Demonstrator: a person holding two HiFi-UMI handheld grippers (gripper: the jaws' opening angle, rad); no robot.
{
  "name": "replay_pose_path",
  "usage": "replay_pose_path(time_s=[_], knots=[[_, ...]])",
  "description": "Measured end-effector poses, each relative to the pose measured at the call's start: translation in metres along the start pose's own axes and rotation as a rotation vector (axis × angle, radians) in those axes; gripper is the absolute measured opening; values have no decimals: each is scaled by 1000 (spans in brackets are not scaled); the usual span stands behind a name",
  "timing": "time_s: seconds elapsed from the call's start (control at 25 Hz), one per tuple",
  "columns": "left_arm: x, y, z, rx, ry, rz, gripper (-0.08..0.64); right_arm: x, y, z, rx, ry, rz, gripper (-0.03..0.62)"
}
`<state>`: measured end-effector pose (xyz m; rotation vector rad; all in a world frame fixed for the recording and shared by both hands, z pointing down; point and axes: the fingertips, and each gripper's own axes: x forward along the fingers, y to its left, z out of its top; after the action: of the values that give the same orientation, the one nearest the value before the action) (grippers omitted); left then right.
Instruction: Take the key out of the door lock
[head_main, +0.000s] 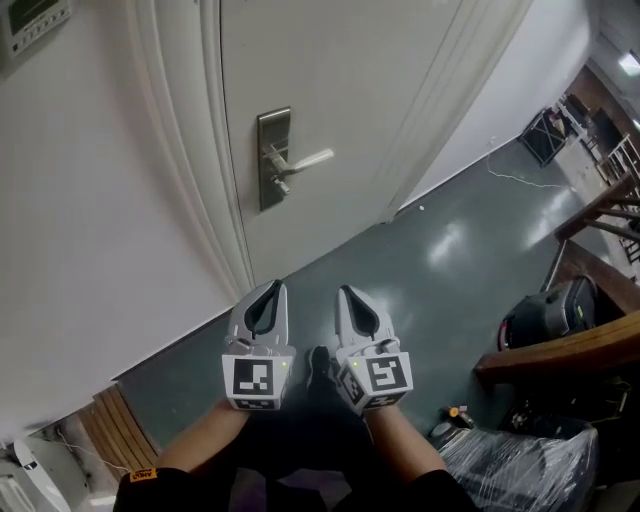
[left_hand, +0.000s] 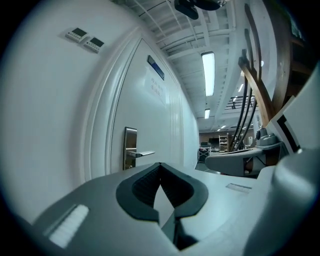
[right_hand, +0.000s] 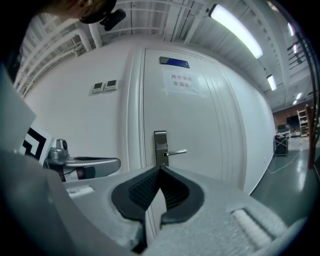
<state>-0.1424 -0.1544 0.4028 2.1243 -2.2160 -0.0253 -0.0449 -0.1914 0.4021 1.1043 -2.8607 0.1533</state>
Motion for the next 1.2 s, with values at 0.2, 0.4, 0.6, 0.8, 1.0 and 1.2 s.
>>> replay_pose_path(time_s=[0.2,0.4,0.6,0.8,1.0,1.2], knots=[[45,13,2,13,12,98,18,54,-27,4,-1,17,95,-9],[74,27,0,18,35,197,18,103,-44,8,-6,23,183,-9],[102,37,3,21,33,279,18,143,-60,14,-26,29,252,-9],[119,51,3,19,27,364,18,175,-64,11,-46,49,325,-9],[126,68,-6,6,40,448,18,201,-57,-3,-28,108,429,-9],[125,88,-15,5,53,500,18,221,-39,-21,62,188,530,54]])
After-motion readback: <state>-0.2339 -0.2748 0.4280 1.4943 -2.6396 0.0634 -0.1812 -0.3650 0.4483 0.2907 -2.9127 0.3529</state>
